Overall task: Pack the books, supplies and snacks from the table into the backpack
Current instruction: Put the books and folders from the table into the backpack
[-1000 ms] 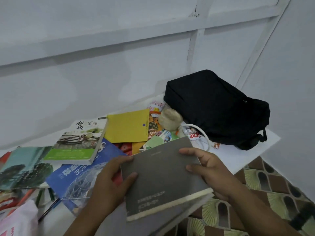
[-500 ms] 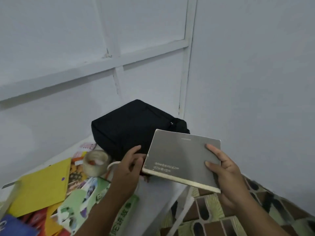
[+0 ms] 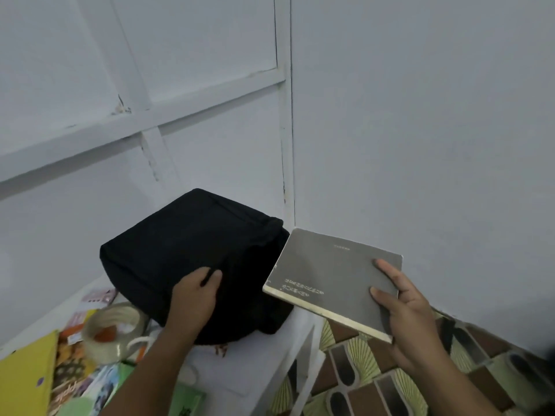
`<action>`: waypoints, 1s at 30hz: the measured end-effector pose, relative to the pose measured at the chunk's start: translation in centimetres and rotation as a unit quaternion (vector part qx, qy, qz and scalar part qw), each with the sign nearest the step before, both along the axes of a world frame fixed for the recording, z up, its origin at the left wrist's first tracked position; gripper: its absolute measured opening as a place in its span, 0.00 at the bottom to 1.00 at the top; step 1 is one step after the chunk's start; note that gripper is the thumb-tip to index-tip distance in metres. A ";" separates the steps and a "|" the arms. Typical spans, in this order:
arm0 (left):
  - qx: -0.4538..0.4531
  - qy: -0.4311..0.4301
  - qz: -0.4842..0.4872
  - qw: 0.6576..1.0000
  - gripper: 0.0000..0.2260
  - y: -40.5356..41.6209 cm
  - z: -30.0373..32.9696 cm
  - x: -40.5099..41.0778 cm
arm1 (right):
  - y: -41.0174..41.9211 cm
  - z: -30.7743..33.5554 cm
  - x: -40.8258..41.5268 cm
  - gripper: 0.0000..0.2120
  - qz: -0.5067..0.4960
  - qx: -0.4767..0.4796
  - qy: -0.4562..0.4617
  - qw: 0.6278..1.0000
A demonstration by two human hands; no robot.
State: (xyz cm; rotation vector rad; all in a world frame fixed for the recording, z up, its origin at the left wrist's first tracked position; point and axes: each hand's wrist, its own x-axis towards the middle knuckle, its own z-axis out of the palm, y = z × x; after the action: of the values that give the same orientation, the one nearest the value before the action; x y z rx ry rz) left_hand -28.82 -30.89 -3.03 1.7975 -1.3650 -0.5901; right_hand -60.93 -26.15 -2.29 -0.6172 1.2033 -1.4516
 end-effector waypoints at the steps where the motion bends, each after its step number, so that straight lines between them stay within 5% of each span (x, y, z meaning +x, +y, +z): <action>1: -0.016 0.017 0.035 0.999 0.06 -0.5 0.7 0.9 | 0.0 0.0 0.4 0.21 -0.003 0.002 -0.001 1.000; 2: -0.037 0.029 0.066 0.997 0.02 -1.1 1.4 1.7 | 0.0 0.1 0.9 0.21 -0.007 0.005 -0.003 1.000; 4: -0.107 0.013 0.093 0.990 0.09 -2.1 2.4 3.2 | -0.2 0.6 1.8 0.21 -0.006 0.007 -0.004 1.000; 7: -0.168 -0.132 0.037 0.976 0.12 -3.8 2.8 5.3 | -0.7 1.3 3.8 0.21 0.005 0.004 -0.005 1.000; 9: -0.119 -0.162 0.006 0.980 0.07 -4.6 3.1 6.1 | -1.2 1.8 5.3 0.21 0.001 -0.002 -0.003 1.000; 11: -0.007 -0.194 -0.014 0.981 0.21 -5.1 3.0 6.6 | -1.7 2.3 7.0 0.21 0.004 -0.006 -0.002 1.000; 13: 0.077 -0.304 -0.029 0.949 0.36 -5.7 2.0 7.5 | -2.1 2.7 8.6 0.21 0.009 -0.009 0.006 1.000; 16: 0.119 -0.452 -0.045 0.883 0.34 -6.9 0.5 8.4 | -3.0 2.7 10.6 0.22 0.007 -0.003 0.029 1.000; 20: 0.107 -0.337 -0.114 0.929 0.28 -8.0 0.0 7.4 | -4.1 2.7 12.6 0.22 0.017 0.005 0.085 0.996; 30: -0.033 -0.131 -0.098 0.986 0.21 -7.7 5.7 8.3 | -8.7 1.8 14.0 0.22 0.050 -0.001 0.067 0.997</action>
State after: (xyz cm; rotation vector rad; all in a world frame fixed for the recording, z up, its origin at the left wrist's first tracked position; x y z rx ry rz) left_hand -20.54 -38.64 2.63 1.7451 -1.7338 -0.4129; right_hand -46.93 -34.89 -0.44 -0.7744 1.2563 -1.3441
